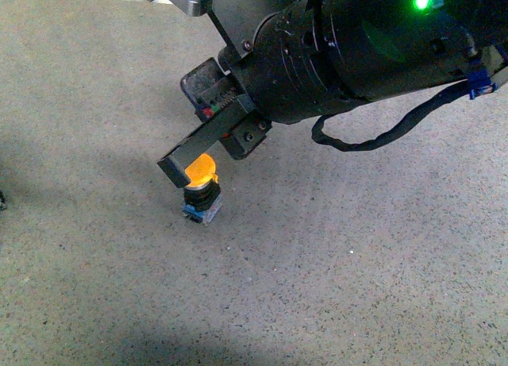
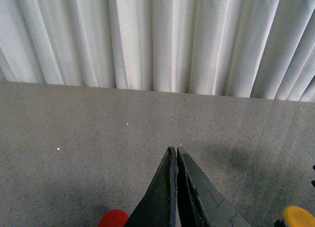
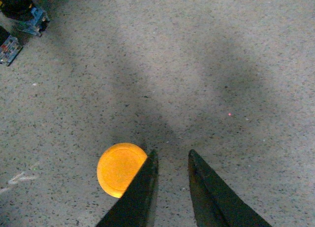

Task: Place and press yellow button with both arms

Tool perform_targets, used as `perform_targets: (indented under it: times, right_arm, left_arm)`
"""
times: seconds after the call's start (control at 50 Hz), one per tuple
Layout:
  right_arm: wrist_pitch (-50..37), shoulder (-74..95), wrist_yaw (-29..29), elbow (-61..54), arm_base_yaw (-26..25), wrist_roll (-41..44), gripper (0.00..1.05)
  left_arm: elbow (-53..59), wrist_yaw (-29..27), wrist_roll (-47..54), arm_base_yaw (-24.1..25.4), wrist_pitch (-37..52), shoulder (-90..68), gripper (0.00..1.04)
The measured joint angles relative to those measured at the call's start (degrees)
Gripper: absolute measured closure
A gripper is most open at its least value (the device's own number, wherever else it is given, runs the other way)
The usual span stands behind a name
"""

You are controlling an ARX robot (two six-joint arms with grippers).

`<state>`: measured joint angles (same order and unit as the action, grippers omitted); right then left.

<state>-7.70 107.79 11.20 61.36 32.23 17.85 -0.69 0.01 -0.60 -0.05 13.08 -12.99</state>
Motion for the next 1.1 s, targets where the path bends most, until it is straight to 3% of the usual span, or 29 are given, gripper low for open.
perform_targets:
  times: [0.1,0.18,0.3,1.1]
  right_arm:
    - [0.96,1.07,1.51,1.01,0.48,-0.09,1.03]
    - [1.6,1.77,2.91,1.51,0.79,-0.66,1.03]
    - [2.34,2.95,4.33,1.88,1.14,-1.36,1.03]
    - [9.25,7.89,5.75,5.31,0.74,-7.61,1.03]
  left_arm:
    - [-0.02,-0.02,0.0,0.0,-1.62,1.57,1.03]
    - [-0.02,-0.02,-0.02,0.0,-2.84,2.8,1.03]
    - [-0.02,0.0,0.0,0.0,-12.63,11.23,1.03]
    - [-0.02,0.0,0.02,0.04,-13.09,12.07,1.03]
